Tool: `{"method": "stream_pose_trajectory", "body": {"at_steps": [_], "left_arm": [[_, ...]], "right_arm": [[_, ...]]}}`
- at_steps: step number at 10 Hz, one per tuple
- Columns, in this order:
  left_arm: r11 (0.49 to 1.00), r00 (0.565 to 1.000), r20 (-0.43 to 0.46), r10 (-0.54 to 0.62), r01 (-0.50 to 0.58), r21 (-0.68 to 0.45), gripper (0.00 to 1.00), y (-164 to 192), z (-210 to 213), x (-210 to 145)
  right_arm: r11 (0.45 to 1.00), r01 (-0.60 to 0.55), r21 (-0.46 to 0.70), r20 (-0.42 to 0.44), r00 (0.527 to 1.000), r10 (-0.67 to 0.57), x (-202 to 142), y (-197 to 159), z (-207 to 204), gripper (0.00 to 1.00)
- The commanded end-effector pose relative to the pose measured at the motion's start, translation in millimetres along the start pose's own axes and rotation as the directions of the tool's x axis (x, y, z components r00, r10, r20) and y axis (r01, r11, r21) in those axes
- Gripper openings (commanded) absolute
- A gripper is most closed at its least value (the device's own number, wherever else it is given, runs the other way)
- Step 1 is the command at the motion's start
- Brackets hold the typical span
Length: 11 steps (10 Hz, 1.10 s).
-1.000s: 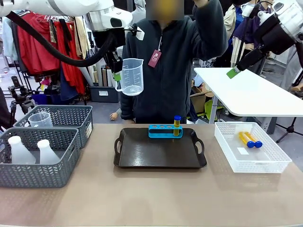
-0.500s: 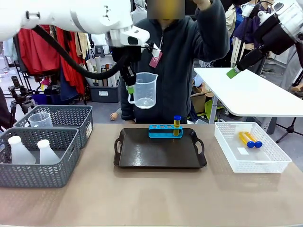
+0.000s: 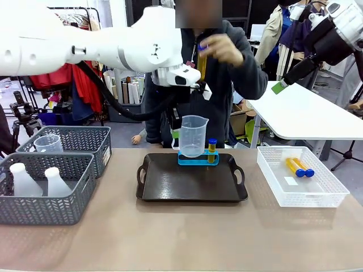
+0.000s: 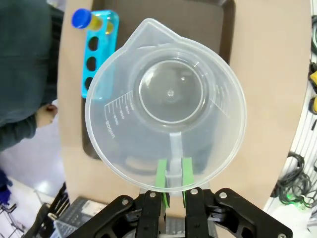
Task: Prepare the laboratory tools.
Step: Pick up one Large Measuring Cup and place it on the Handle tray.
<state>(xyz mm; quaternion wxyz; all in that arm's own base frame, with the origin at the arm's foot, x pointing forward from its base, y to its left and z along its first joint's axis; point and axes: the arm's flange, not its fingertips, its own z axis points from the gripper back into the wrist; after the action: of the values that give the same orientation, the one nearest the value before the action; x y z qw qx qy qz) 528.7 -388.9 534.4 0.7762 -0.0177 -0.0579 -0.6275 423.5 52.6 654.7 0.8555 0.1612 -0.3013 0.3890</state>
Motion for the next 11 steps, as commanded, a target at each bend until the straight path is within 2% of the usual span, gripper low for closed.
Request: {"method": "stream_pose_trajectory", "body": {"at_steps": [1,5,11], "left_arm": [[0.999,1.000,-0.009,-0.029,0.029,-0.013,0.00,2.7,2.9,0.6],[1.000,1.000,0.004,-0.015,0.015,-0.015,0.00,6.3,7.0,-7.5],[0.997,0.996,0.038,0.078,-0.079,0.027,0.00,21.2,30.7,-37.6]], "right_arm": [[1.000,-0.010,0.010,0.012,1.000,0.010,0.8,-1.1,0.8,1.00],[1.000,-0.010,0.010,0.012,1.000,0.010,0.8,-1.1,0.8,1.00],[1.000,-0.010,0.010,0.012,1.000,0.010,0.8,-1.1,0.8,1.00]]}}
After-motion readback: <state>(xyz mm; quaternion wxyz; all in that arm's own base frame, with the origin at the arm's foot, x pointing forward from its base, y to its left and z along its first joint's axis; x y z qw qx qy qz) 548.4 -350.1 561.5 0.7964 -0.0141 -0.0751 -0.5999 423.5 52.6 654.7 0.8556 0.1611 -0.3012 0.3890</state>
